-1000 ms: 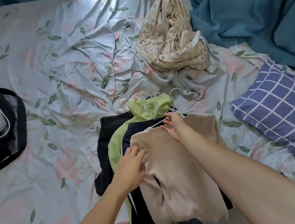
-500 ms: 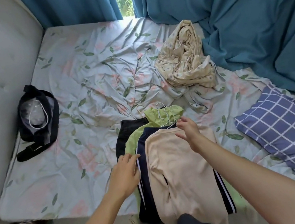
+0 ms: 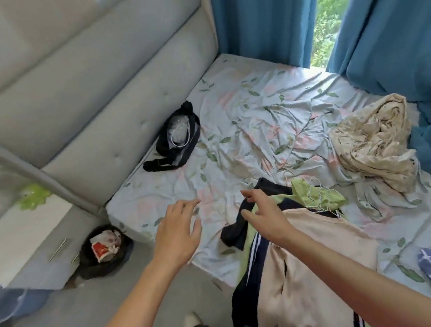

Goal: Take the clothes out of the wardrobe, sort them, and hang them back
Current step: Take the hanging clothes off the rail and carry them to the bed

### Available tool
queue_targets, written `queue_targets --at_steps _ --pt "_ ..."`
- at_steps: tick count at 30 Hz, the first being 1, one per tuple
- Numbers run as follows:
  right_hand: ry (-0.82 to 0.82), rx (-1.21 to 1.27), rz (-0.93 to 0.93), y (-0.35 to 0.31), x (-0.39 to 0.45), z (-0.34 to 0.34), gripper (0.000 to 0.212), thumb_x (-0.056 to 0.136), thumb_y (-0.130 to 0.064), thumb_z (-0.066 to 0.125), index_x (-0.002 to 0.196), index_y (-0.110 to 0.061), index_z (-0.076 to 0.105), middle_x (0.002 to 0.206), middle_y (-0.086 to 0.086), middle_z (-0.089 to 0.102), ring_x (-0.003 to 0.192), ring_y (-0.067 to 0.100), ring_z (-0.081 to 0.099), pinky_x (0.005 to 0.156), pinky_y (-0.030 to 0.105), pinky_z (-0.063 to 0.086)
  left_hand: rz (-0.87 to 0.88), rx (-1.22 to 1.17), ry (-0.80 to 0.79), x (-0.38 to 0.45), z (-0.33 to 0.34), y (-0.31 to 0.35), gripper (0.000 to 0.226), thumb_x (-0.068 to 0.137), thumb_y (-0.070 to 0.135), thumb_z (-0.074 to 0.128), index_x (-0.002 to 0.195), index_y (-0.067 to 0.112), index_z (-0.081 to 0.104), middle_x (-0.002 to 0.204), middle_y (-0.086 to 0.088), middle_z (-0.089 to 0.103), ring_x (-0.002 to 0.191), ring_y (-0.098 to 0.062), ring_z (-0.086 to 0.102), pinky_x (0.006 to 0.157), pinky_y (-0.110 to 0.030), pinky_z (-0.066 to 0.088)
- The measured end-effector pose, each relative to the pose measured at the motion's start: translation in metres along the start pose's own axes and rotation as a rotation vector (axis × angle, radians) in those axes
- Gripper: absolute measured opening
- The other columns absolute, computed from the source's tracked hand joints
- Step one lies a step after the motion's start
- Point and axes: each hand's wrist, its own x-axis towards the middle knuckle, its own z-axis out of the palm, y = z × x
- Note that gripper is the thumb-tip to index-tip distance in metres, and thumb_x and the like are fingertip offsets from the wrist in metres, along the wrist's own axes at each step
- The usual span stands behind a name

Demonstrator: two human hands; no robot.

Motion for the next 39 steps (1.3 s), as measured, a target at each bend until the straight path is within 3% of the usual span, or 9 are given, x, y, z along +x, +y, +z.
queue_targets --at_steps 6,10,14,19,21,26,29,34,39 --pt "-0.169 -0.242 -0.337 -0.115 0.029 0.116 0.046 0.103 -0.033 0.059 0.146 -0.023 0.049 0.14 -0.007 0.05 0.131 0.01 0.045 0.102 0.029 0.041 -0.202 0.007 0.216 -0.06 -0.08 -0.124 0.045 0.101 0.029 0.06 0.145 0.023 0.054 0.135 0.006 0.055 0.122 -0.02 0.048 0.093 -0.039 0.047" --pt "-0.242 -0.309 -0.495 -0.194 0.047 0.221 0.043 0.102 -0.035 0.06 0.141 -0.023 0.052 0.136 -0.009 0.051 0.127 0.01 0.046 0.097 0.024 0.04 -0.353 0.006 0.312 -0.108 -0.137 -0.221 0.047 0.099 0.04 0.047 0.144 0.025 0.056 0.132 0.008 0.056 0.121 -0.021 0.049 0.092 -0.045 0.05" --pt "-0.349 -0.328 -0.635 -0.273 0.057 0.327 0.04 0.099 -0.033 0.064 0.136 -0.018 0.056 0.132 -0.003 0.053 0.123 0.014 0.048 0.097 0.021 0.037 -0.48 0.036 0.407 -0.162 -0.197 -0.312 0.044 0.1 0.03 0.058 0.143 0.024 0.056 0.132 0.001 0.059 0.124 -0.025 0.051 0.096 -0.047 0.051" --pt "-0.509 -0.315 -0.787 -0.371 0.051 0.451 0.047 0.096 -0.044 0.057 0.138 -0.021 0.056 0.134 -0.007 0.052 0.127 0.014 0.049 0.104 0.032 0.045 -0.69 0.074 0.519 -0.239 -0.252 -0.405 0.046 0.096 0.025 0.067 0.141 0.022 0.057 0.131 0.003 0.062 0.119 -0.026 0.056 0.089 -0.046 0.053" --pt "-0.587 -0.364 -0.86 -0.398 0.045 0.492 0.055 0.095 -0.051 0.051 0.141 -0.021 0.053 0.139 -0.006 0.051 0.131 0.016 0.048 0.104 0.036 0.047 -0.775 0.086 0.566 -0.27 -0.259 -0.429 0.045 0.097 0.025 0.066 0.141 0.023 0.057 0.131 0.004 0.062 0.118 -0.025 0.056 0.087 -0.046 0.054" --pt "-0.795 -0.368 -1.01 -0.45 0.042 0.59 0.049 0.096 -0.043 0.056 0.139 -0.018 0.054 0.138 -0.003 0.05 0.127 0.019 0.05 0.108 0.033 0.044 -1.01 0.088 0.65 -0.338 -0.263 -0.476 0.045 0.096 0.023 0.064 0.14 0.022 0.057 0.126 0.002 0.062 0.116 -0.027 0.056 0.09 -0.046 0.054" --pt "-0.929 -0.314 -1.03 -0.477 0.038 0.647 0.053 0.096 -0.051 0.05 0.139 -0.021 0.053 0.14 -0.004 0.051 0.13 0.017 0.049 0.109 0.035 0.044 -1.17 0.124 0.687 -0.377 -0.272 -0.505 0.046 0.096 0.034 0.055 0.14 0.021 0.057 0.128 0.004 0.062 0.119 -0.027 0.055 0.092 -0.048 0.053" --pt "-1.174 -0.258 -1.17 -0.532 0.027 0.746 0.045 0.102 -0.047 0.057 0.142 -0.028 0.048 0.142 -0.012 0.047 0.129 0.009 0.048 0.108 0.031 0.043 -1.5 0.18 0.794 -0.445 -0.301 -0.532 0.045 0.101 0.032 0.057 0.145 0.021 0.055 0.132 0.002 0.059 0.125 -0.025 0.051 0.105 -0.042 0.044" --pt "-1.449 -0.226 -1.272 -0.583 -0.013 0.816 0.038 0.103 -0.042 0.057 0.139 -0.033 0.048 0.134 -0.021 0.042 0.121 0.0 0.047 0.101 0.021 0.039 -1.736 0.202 0.904 -0.48 -0.319 -0.525 0.043 0.1 0.029 0.059 0.142 0.025 0.055 0.13 0.004 0.058 0.119 -0.024 0.052 0.095 -0.043 0.051"
